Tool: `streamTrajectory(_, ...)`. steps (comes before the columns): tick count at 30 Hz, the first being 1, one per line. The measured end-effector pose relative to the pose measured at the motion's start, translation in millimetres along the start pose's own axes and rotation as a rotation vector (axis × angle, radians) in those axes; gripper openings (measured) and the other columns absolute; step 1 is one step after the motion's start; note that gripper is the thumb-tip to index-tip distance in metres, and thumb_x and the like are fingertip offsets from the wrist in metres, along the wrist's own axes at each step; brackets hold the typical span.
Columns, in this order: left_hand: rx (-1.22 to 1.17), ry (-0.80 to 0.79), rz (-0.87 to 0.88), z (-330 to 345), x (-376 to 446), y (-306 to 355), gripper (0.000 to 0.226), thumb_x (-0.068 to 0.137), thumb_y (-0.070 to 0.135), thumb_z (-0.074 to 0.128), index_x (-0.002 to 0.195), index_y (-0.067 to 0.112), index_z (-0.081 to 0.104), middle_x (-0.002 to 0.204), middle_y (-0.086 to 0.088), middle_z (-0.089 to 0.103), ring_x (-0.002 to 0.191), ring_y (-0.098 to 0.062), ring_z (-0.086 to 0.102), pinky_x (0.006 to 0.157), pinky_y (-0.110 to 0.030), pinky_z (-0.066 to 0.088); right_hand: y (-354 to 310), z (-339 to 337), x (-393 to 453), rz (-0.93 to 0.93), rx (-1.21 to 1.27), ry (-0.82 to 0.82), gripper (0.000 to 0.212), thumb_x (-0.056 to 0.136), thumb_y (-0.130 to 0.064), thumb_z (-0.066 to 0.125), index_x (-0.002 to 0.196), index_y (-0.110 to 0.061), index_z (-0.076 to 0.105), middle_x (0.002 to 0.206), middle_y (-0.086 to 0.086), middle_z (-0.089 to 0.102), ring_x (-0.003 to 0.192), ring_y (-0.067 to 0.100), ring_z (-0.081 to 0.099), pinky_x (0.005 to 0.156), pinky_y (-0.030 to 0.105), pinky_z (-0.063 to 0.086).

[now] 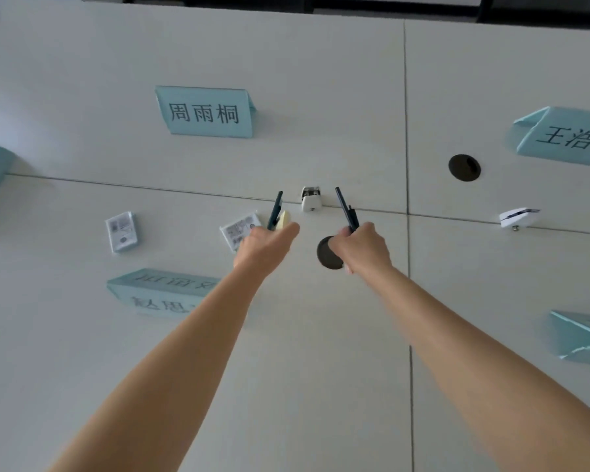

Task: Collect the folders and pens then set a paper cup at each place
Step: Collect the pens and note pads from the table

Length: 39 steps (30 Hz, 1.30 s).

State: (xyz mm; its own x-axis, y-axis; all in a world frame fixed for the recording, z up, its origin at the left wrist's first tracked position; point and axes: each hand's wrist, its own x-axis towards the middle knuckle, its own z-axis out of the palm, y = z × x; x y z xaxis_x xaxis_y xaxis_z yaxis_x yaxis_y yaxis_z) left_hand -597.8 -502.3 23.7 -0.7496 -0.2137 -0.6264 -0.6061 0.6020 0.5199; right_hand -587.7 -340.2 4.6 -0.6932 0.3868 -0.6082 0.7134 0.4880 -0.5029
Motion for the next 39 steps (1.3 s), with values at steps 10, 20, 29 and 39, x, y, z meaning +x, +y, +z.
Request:
streamTrajectory(10,0.046,0.259,-0.109,-149,65,-89,0.043,0.079,0.038,0.060,0.106,0.007,0.052,0.080,-0.005,0.054,0.063,-0.015,0.050,0.054,-0.026,0.040,-95,94,-31,-0.329,-0.284,-0.123,0.045,0.082,-0.044,0.062,0.108,-0.012,0.043,0.094,0.002,0.064,0.079,0.024,0.065,0.064,0.031,0.045)
streamTrajectory(20,0.196,0.388,-0.310,-206,127,-154,0.083,0.080,0.058,0.066,0.133,0.002,0.034,0.132,-0.019,0.049,0.123,-0.035,0.049,0.099,-0.045,0.041,-135,134,-4,-0.844,-1.082,-0.198,0.044,0.084,-0.012,0.063,0.120,-0.006,0.039,0.118,0.015,0.040,0.087,0.038,0.061,0.063,0.039,0.041)
streamTrajectory(29,0.335,0.363,-0.260,-187,149,-160,0.093,0.080,0.054,0.068,0.141,-0.003,0.027,0.138,-0.019,0.039,0.130,-0.037,0.039,0.101,-0.046,0.039,-130,145,7,-0.813,-1.161,-0.203,0.043,0.087,-0.014,0.061,0.122,-0.006,0.037,0.120,0.015,0.040,0.088,0.037,0.061,0.062,0.039,0.038)
streamTrajectory(39,0.253,0.396,-0.220,-186,139,-163,0.068,0.083,0.038,0.065,0.130,0.002,0.032,0.128,-0.019,0.041,0.114,-0.041,0.052,0.087,-0.044,0.043,-111,136,5,-0.640,-1.150,-0.151,0.058,0.079,-0.034,0.072,0.120,-0.004,0.045,0.116,0.013,0.046,0.095,0.034,0.061,0.066,0.035,0.038)
